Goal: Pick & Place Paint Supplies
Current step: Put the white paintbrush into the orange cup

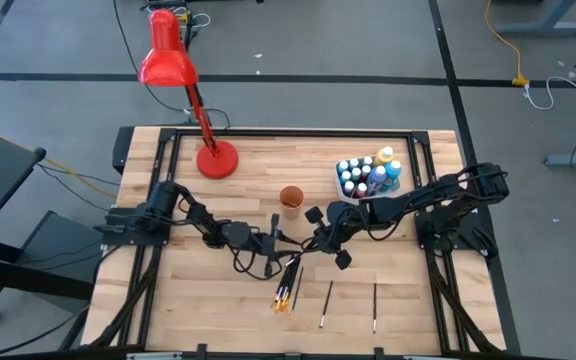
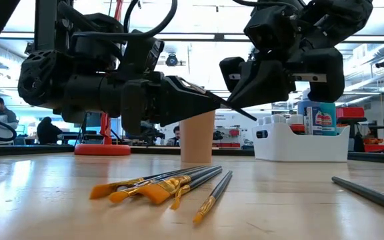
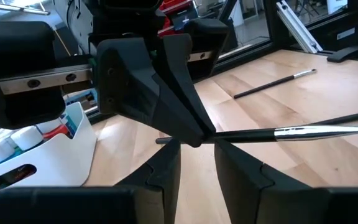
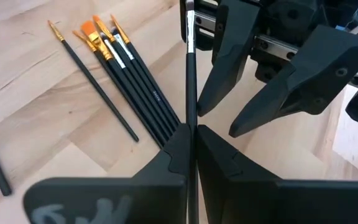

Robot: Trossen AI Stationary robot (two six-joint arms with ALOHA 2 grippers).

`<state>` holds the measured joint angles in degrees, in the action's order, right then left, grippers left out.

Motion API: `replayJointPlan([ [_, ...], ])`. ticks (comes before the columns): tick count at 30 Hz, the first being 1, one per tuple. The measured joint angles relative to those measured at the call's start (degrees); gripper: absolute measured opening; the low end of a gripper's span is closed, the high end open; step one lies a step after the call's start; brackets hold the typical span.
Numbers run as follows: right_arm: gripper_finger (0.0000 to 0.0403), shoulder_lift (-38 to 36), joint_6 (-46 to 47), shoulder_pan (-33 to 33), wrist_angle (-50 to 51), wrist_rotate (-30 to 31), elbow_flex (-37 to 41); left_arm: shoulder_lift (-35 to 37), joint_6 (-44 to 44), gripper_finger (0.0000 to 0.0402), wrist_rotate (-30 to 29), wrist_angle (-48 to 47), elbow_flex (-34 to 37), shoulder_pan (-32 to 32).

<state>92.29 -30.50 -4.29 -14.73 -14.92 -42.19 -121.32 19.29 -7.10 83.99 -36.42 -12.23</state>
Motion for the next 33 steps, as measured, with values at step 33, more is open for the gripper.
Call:
replayJointPlan([
  [33,0.0018,-1.4,2.6,0.2,-3.3,2.1,0.0,0.0,7.1,0.0109,-7.2,5.8,0.3,-3.3],
])
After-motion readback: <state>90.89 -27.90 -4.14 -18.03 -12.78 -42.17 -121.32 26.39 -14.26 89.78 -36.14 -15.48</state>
